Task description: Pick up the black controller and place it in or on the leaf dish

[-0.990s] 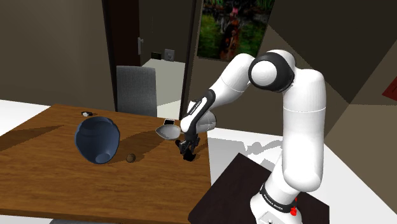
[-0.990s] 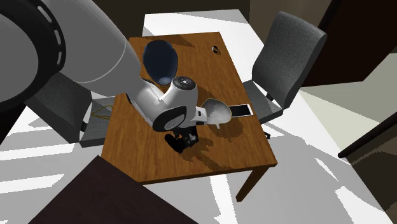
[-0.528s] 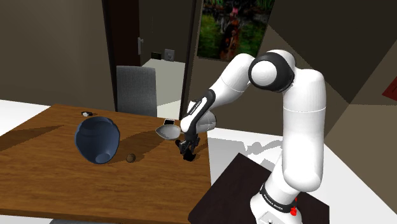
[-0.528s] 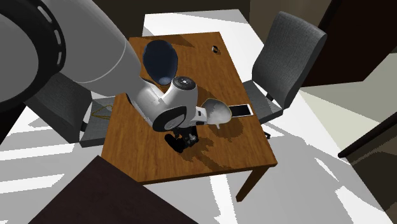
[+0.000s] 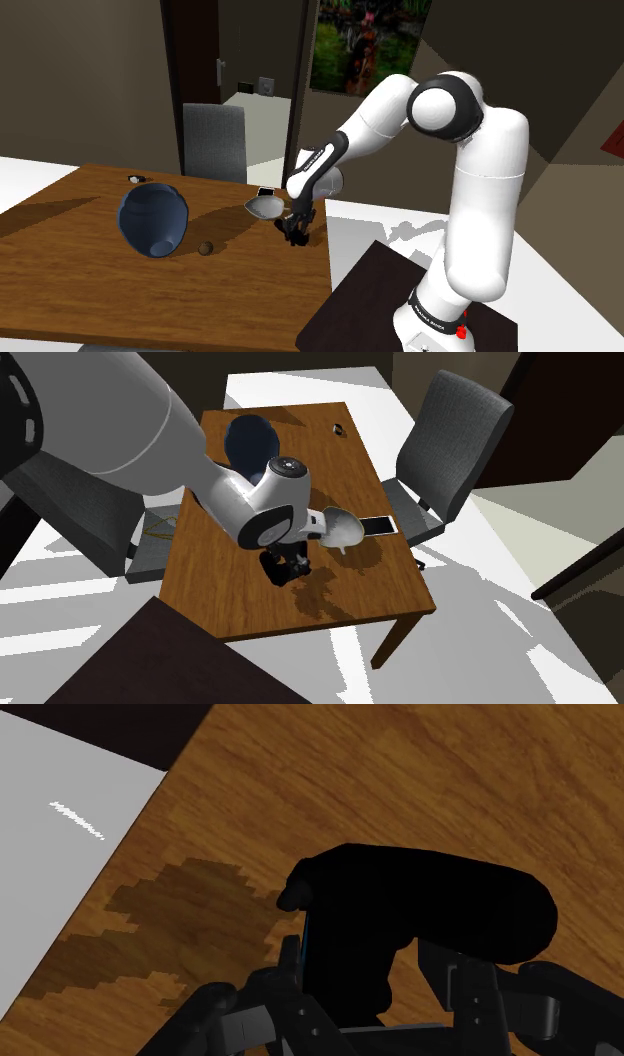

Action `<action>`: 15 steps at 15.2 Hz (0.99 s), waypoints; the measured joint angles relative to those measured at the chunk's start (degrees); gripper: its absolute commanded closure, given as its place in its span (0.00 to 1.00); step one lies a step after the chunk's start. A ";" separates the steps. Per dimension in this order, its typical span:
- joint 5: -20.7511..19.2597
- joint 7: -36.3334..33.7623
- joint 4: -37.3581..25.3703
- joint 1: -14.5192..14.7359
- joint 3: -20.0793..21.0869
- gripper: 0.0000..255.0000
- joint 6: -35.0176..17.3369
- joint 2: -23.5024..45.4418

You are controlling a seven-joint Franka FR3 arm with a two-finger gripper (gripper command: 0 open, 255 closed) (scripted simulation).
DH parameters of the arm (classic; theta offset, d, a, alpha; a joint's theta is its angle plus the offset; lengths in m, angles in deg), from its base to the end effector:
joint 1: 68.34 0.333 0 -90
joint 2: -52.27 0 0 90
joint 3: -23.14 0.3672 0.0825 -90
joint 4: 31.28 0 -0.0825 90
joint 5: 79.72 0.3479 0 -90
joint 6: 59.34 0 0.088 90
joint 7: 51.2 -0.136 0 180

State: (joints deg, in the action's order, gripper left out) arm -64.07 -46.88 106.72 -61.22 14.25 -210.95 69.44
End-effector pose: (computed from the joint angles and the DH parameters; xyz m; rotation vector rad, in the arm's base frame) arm 0.4871 -0.0195 0.2389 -3.0466 0.2966 0.0746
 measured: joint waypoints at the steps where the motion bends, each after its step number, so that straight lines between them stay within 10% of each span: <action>1: -0.56 -0.51 0.20 0.24 -0.31 1.00 0.80 -1.04; 15: -6.26 -5.16 0.10 1.40 -2.49 1.00 10.54 -11.12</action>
State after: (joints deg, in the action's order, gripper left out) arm -70.34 -52.05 106.83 -59.82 11.76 -200.42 58.32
